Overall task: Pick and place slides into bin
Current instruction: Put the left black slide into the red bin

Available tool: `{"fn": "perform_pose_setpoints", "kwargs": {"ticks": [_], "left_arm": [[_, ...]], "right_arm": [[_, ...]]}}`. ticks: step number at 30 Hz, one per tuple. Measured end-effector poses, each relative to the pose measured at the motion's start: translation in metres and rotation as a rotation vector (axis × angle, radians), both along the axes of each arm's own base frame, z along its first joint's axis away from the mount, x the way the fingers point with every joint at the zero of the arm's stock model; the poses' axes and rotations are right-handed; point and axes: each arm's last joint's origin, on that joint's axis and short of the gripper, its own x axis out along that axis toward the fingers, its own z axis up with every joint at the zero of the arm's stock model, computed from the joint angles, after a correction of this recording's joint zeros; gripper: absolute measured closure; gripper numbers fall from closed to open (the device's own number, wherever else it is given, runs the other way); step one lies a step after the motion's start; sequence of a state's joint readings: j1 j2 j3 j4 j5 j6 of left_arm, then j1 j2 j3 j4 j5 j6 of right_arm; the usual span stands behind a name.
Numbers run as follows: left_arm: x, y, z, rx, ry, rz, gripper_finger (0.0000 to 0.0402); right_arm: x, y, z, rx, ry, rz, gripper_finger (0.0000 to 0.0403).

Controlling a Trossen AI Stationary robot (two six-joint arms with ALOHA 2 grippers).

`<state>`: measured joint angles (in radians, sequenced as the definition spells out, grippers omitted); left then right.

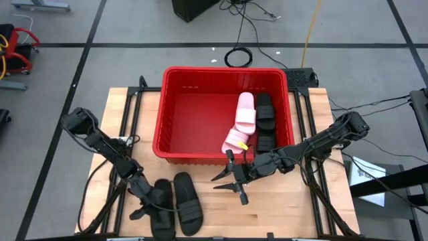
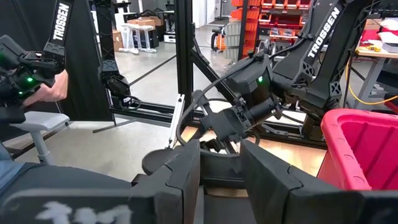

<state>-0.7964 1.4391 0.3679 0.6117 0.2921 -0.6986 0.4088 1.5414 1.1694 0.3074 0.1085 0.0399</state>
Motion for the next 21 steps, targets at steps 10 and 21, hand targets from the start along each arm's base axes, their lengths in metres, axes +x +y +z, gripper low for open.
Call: {"fn": "perform_pose_setpoints", "kwargs": {"ticks": [10,21], "left_arm": [[0.003,-0.009,0.017,-0.083,-0.17,-0.063,0.0382],[0.016,-0.02,0.041,-0.078,-0.396,-0.114,0.0397]], "right_arm": [[0.0,0.001,0.002,0.01,-0.019,0.006,0.0298],[-0.003,0.008,0.01,0.035,-0.093,0.03,0.0298]]}}
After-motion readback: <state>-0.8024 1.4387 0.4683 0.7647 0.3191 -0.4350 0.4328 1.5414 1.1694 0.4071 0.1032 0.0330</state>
